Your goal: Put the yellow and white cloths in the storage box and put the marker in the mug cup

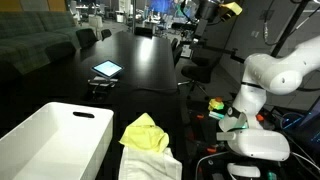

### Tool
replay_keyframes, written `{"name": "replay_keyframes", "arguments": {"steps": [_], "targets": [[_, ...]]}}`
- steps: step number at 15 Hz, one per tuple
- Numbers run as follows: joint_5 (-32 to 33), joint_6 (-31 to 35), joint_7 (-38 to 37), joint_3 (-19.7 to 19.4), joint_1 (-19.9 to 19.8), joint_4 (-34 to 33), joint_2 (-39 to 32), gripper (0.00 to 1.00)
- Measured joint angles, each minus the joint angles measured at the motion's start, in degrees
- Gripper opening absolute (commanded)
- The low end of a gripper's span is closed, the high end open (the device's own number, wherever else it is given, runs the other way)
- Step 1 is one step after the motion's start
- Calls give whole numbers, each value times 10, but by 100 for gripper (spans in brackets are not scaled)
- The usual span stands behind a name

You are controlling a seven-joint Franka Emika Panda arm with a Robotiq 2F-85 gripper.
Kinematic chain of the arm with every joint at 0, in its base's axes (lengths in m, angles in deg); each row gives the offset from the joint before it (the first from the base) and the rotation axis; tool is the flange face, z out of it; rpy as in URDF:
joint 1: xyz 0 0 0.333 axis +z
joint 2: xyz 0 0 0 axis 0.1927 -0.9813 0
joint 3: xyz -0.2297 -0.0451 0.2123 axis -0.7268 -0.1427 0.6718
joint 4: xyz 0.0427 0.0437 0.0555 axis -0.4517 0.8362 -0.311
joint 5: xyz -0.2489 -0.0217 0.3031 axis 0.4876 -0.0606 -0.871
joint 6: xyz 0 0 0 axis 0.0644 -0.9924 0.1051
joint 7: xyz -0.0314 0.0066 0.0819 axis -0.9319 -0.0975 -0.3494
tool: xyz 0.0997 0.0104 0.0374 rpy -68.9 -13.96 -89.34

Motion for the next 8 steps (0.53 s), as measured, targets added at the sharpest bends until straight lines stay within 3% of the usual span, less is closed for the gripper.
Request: {"name": "replay_keyframes", "arguments": {"steps": [8], "targets": [[2,0,1,1,0,0,2,100]]}}
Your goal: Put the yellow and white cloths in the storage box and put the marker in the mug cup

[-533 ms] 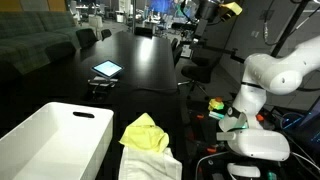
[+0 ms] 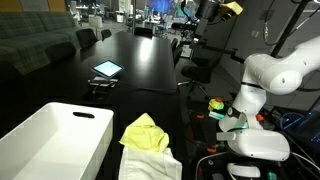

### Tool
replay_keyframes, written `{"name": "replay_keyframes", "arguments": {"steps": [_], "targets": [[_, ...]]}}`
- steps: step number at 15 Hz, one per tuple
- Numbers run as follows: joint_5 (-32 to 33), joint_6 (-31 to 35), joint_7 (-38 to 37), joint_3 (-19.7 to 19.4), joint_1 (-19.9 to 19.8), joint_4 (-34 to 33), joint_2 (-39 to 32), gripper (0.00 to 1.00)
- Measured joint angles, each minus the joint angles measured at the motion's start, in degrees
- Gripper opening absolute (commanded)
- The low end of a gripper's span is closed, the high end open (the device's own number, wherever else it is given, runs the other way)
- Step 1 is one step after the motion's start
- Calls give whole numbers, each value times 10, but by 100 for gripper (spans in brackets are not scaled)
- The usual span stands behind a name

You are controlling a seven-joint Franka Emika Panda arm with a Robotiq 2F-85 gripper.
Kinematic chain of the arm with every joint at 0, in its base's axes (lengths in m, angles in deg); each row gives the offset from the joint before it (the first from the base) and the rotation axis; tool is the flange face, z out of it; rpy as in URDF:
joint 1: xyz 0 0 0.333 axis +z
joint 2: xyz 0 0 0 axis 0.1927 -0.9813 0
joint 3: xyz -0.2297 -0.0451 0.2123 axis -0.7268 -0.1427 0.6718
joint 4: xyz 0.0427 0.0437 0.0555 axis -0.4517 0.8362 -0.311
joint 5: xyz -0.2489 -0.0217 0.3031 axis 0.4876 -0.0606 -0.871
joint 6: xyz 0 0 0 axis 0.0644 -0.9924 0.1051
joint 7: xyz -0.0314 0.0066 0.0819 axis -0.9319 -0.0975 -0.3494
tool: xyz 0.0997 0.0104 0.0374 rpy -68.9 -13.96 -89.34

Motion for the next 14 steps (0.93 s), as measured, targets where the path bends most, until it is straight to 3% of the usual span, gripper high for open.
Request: {"name": "replay_keyframes", "arguments": {"steps": [1,3,8,14], "targets": [[3,0,1,1,0,2,-1,100],[32,62,22,-9,-6,17,-27,100],[58,236,65,-24,2,28,-202,100],[54,301,90,10,33,-65,-421,100]]}}
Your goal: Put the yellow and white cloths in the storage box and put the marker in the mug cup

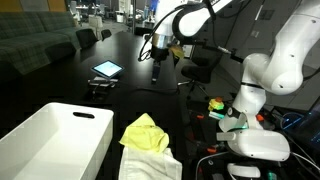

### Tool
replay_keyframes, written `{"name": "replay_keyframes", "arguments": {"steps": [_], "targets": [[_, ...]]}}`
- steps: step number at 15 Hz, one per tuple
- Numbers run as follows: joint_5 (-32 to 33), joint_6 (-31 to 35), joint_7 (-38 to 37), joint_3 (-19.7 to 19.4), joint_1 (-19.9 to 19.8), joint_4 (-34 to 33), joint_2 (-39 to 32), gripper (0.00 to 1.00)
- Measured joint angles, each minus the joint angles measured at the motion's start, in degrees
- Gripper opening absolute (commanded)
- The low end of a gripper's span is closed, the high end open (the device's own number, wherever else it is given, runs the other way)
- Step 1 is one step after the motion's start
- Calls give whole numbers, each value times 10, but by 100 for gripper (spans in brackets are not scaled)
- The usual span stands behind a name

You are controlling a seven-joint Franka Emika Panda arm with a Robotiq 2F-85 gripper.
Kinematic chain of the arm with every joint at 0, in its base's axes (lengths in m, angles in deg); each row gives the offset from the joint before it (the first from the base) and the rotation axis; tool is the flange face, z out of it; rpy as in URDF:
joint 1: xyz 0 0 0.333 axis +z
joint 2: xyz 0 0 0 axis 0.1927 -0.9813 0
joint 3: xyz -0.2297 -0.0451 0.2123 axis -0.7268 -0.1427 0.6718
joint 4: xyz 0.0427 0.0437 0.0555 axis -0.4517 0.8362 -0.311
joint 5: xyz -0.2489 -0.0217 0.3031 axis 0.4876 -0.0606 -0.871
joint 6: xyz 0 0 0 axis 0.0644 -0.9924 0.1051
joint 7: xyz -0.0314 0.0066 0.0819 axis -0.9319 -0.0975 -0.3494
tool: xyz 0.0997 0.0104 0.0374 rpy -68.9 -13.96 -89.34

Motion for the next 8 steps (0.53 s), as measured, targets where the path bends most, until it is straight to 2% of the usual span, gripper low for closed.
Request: {"name": "replay_keyframes", "arguments": {"steps": [4,8], "targets": [[-2,11,10,36,7,-87,-127,100],[-9,12,41,61,6,-127,-201,100]]}}
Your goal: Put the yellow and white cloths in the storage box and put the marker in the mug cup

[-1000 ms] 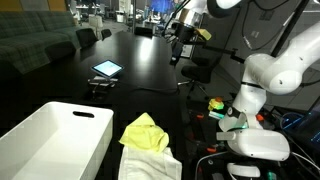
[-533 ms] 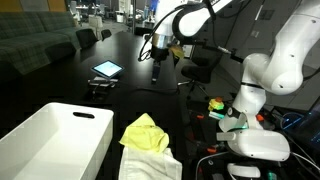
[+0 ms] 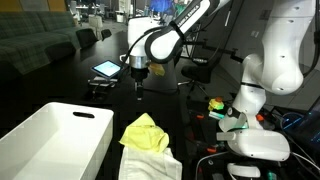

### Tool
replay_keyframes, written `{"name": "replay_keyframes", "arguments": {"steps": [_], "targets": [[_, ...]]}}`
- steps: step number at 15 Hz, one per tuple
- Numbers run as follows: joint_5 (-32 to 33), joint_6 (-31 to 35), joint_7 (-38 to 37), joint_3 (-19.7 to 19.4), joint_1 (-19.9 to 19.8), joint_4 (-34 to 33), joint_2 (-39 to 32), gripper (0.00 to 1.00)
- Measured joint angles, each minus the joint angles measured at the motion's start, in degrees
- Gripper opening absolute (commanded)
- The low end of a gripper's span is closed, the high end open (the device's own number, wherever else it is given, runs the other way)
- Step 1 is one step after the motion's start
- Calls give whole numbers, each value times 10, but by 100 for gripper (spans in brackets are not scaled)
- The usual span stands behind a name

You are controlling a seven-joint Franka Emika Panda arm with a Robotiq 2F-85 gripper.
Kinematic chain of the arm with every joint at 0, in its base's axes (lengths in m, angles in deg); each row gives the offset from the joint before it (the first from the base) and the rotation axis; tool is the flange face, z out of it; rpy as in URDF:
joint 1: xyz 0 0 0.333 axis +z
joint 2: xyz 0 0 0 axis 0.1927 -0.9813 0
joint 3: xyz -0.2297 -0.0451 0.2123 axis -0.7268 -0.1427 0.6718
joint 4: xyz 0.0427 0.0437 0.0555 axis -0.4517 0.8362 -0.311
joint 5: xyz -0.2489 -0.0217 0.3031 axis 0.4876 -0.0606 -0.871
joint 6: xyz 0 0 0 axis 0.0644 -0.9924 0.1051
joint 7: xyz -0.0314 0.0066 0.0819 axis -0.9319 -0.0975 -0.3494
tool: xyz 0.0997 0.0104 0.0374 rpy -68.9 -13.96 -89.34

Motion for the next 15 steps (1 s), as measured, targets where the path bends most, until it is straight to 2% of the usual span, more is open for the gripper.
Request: {"name": "replay_keyframes", "arguments": {"steps": [10,15], "targets": [[-103,55,76,53,-35,-9,-117,100],[-117,102,86,77,-62,-28,-177,100]]}}
